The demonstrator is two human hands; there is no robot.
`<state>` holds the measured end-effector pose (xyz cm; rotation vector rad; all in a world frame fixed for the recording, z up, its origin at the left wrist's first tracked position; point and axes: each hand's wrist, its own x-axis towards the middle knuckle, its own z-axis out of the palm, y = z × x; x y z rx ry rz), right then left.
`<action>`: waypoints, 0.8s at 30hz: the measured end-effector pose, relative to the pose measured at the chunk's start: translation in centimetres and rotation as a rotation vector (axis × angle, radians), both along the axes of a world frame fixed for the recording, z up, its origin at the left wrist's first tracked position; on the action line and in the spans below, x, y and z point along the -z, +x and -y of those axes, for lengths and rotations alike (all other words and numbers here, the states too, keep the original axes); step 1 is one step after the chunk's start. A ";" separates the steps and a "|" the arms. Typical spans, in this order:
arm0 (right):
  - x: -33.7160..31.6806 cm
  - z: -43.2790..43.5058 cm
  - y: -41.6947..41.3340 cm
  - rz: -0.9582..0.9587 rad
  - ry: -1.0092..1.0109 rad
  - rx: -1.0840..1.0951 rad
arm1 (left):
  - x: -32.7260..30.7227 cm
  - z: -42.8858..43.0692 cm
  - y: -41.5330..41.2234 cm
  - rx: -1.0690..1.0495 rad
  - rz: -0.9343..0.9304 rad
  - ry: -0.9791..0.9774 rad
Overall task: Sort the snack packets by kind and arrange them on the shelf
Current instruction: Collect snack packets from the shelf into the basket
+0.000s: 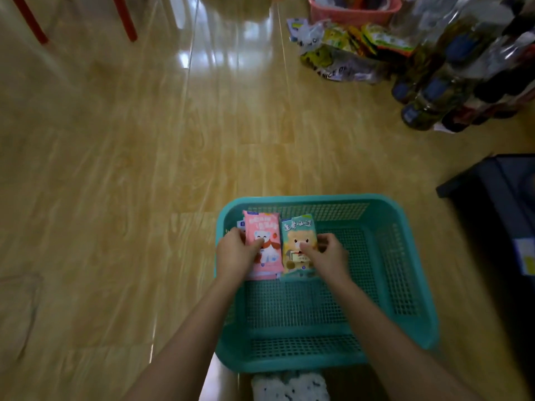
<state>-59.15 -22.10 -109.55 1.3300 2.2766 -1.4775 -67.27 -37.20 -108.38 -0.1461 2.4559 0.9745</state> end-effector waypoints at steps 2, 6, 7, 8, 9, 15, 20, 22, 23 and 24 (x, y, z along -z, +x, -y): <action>-0.1 -0.2 0.1 0.058 0.102 -0.048 | -0.2 -0.1 0.1 0.087 -0.057 -0.133; -0.7 -0.6 0.2 0.170 0.238 -0.135 | -0.6 -0.5 0.3 0.237 -0.180 -0.262; -1.3 -0.8 0.2 0.178 0.254 -0.170 | -1.2 -0.5 0.2 0.284 -0.218 -0.295; -2.3 -1.1 0.2 0.177 0.270 -0.209 | -2.2 -0.3 0.0 0.328 -0.250 -0.326; -4.0 -1.5 0.1 0.163 0.278 -0.235 | -3.8 -0.1 -0.4 0.359 -0.272 -0.349; -22.9 -5.6 3.0 0.031 0.363 -0.304 | -20.8 1.4 -2.1 0.460 -0.294 -0.339; -44.7 -8.9 7.9 -0.034 0.476 -0.242 | -41.4 0.5 -1.3 0.561 -0.430 -0.389; -53.6 -10.1 10.2 -0.040 0.553 -0.211 | -50.2 -0.2 -0.6 0.584 -0.482 -0.379; -57.7 -10.7 11.4 -0.043 0.581 -0.205 | -54.4 -0.7 -0.3 0.597 -0.512 -0.370; -61.7 -11.1 12.6 -0.043 0.600 -0.200 | -58.5 -1.1 0.1 0.614 -0.547 -0.357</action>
